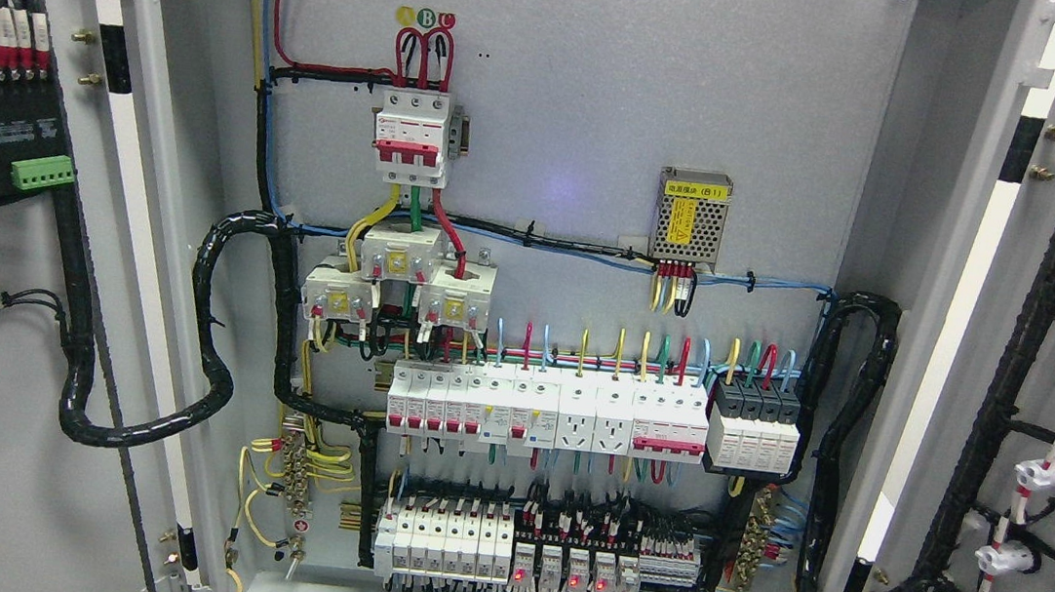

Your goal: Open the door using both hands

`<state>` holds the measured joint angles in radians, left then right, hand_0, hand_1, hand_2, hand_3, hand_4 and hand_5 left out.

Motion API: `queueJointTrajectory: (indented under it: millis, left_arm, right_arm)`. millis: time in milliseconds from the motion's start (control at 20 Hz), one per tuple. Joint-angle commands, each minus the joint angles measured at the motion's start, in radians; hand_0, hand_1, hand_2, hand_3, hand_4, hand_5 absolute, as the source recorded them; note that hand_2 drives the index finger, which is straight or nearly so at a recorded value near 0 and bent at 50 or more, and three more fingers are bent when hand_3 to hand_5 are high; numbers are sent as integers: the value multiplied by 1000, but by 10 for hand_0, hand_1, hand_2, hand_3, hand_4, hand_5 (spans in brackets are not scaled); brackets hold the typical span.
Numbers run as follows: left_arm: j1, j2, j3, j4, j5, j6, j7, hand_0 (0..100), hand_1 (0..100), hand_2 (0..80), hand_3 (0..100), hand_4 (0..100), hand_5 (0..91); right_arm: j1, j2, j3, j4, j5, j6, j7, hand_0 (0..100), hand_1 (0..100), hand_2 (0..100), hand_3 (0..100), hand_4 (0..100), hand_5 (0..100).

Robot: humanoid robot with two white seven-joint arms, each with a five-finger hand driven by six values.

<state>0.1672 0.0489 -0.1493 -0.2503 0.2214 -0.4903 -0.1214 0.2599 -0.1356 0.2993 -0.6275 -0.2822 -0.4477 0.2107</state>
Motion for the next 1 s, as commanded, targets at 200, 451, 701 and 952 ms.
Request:
queueJointTrajectory:
  millis: [200,451,701,952]
  left_arm:
    - [-86,-46,-4,353,-7,276,0,0,0,0,0,0,0]
    - [-83,-69,14,352,-91,279,0,0,0,0,0,0,0]
    - [-80,-75,111,350,-163,300,0,0,0,0,0,0,0]
    - [-80,-75,145,342,-178,311,2,0,0,0,0,0,0]
  right_arm:
    - [-90,169,26,624,138,41,-123,0,0,0,0,0,0]
    - [-90,185,-6,621,146,164,-128,0,0,0,0,0,0]
    - [-90,205,-37,609,127,179,-125,0,0,0,0,0,0]
    - [-90,211,-72,586,127,233,-120,0,0,0,0,0,0]
